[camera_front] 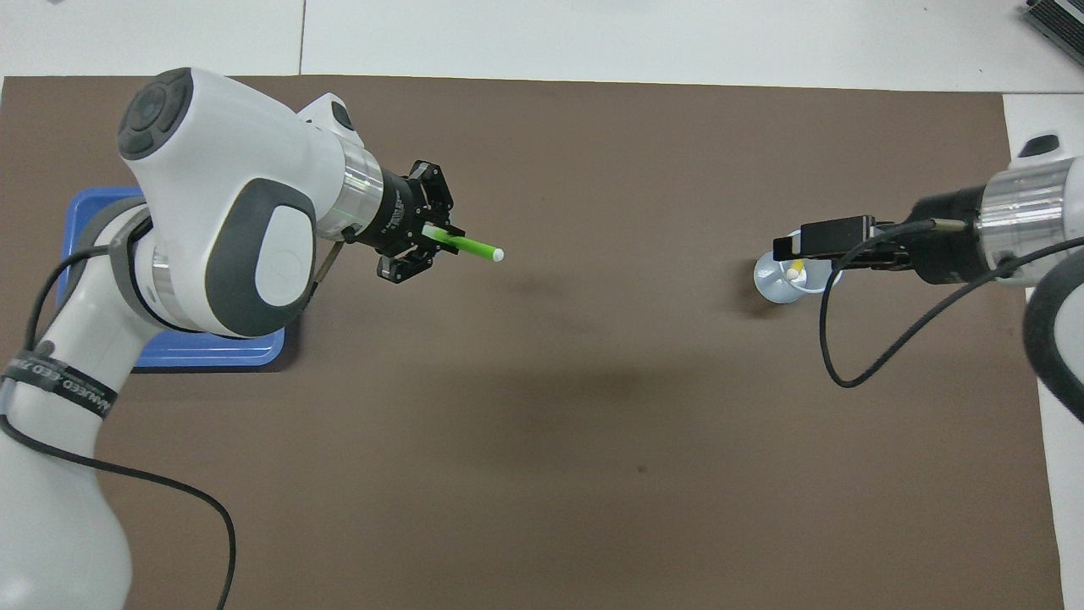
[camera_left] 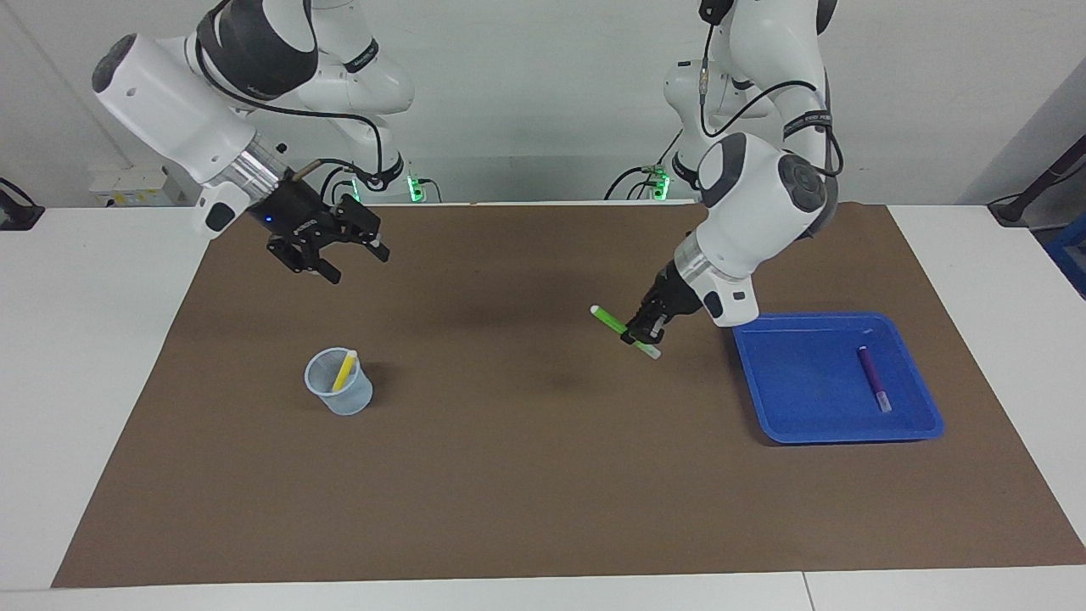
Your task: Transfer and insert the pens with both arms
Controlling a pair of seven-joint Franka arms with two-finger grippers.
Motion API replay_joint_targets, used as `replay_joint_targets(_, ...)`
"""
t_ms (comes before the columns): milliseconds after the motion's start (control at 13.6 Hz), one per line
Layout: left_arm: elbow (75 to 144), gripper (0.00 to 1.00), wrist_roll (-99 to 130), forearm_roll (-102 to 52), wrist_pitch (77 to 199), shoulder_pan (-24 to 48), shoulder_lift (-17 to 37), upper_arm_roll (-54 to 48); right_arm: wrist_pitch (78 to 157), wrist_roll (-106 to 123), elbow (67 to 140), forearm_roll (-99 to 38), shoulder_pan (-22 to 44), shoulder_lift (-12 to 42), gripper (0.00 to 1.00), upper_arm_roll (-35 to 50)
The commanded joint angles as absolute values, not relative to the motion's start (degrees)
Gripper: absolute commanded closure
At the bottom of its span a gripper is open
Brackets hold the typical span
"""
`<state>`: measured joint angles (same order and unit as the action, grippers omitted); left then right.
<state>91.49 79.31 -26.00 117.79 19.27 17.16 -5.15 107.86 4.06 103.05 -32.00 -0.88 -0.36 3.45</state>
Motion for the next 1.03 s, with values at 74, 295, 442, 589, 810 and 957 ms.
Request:
replay_joint_targets(74,93.5,1.0,94.6,-28.4,130.6,26.4,15.8,-4.2,111.1,0.6,103.8,-35.7,0.4,0.1,0.0,3.7)
replay_joint_targets(295,93.5,1.0,101.8,-28.4,135.8,30.3,16.1,-4.1,114.5,-3.1,103.9,-38.2,3.0,0.6,0.03,4.0)
replay_joint_targets(442,93.9,1.0,103.6,-28.4,139.8,32.6,16.3,-4.1,116.6,-4.8,103.8,-38.3,4.4,1.0,0.05,4.0)
replay_joint_targets(589,94.5,1.0,104.8,-28.4,144.9,34.4,16.5,-4.2,120.7,-7.6,103.8,-38.3,6.1,1.5,0.08,4.0)
replay_joint_targets(810,94.7,1.0,109.4,-28.4,148.9,38.0,16.7,-4.0,123.1,-7.6,103.7,-38.3,7.2,3.0,0.09,4.0)
replay_joint_targets(957,95.8,1.0,110.3,-28.4,152.4,39.1,16.7,-4.0,123.2,-7.4,103.8,-38.3,7.6,3.0,0.17,4.0)
